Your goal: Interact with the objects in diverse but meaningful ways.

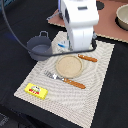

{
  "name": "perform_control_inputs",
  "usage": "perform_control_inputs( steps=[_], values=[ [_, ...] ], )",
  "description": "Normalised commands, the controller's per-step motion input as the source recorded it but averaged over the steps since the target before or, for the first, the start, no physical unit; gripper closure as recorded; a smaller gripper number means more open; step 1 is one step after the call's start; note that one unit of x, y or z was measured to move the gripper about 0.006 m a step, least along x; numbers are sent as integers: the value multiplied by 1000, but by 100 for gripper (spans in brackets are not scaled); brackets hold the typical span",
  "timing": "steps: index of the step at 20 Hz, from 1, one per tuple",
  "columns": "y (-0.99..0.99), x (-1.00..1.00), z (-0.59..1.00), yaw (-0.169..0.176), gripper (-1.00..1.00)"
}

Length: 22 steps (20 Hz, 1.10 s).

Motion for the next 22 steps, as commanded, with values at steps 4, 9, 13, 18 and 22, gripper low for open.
perform_control_inputs(
  steps=[4,9,13,18,22],
  values=[
    [136,-996,-190,39,100],
    [33,-1000,-323,35,100],
    [-3,-1000,-439,24,100],
    [-30,-1000,-479,13,100],
    [-26,-1000,-439,3,100]
  ],
)
